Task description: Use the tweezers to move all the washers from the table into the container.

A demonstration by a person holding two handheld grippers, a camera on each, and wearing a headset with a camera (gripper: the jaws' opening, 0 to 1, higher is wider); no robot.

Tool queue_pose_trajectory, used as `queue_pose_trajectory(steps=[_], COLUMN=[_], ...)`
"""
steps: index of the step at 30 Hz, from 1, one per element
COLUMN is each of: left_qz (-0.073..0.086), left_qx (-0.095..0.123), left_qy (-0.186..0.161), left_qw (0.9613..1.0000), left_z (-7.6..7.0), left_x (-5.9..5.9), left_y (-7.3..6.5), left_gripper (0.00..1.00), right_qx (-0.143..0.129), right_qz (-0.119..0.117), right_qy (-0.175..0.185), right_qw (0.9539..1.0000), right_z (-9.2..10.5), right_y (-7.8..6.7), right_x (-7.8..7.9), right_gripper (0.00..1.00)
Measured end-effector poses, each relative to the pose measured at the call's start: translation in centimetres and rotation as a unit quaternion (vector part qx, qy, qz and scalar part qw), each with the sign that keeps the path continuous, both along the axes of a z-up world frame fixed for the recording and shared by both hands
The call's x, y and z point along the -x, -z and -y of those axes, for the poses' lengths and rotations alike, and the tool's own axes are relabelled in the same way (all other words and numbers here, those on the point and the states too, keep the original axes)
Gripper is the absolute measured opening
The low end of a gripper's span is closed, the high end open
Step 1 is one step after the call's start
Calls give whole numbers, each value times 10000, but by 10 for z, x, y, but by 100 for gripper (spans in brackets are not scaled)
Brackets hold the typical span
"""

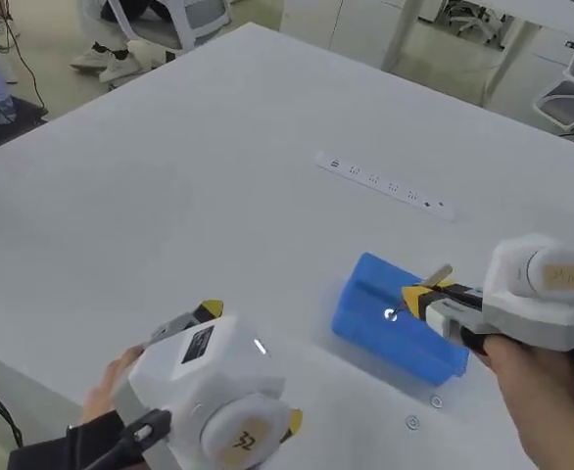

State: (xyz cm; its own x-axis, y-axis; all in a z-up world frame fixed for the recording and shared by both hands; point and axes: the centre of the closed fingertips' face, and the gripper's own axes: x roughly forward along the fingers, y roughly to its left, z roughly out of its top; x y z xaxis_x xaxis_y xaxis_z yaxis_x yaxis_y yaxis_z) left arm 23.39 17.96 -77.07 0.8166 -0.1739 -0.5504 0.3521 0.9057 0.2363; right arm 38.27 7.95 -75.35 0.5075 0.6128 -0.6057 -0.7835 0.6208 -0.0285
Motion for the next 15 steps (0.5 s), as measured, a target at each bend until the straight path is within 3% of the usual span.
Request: queue_pose_trajectory(steps=[4, 11, 15], left_qz=[2, -60, -59], left_qx=[-32, -17, -79], left_qy=[47, 61, 84], left_qw=[10000, 10000, 9999], left_z=[1, 1, 1], left_x=[0, 1, 1], left_y=[0, 2, 2], left_gripper=[80, 80, 79], right_qx=[222, 342, 313], right_qz=[-100, -321, -579], right_qy=[100, 191, 225], right_qw=[9997, 9987, 9976], right_z=[9, 11, 8], right_y=[20, 44, 54], right_x=[-9, -10, -6], right_gripper=[3, 3, 3])
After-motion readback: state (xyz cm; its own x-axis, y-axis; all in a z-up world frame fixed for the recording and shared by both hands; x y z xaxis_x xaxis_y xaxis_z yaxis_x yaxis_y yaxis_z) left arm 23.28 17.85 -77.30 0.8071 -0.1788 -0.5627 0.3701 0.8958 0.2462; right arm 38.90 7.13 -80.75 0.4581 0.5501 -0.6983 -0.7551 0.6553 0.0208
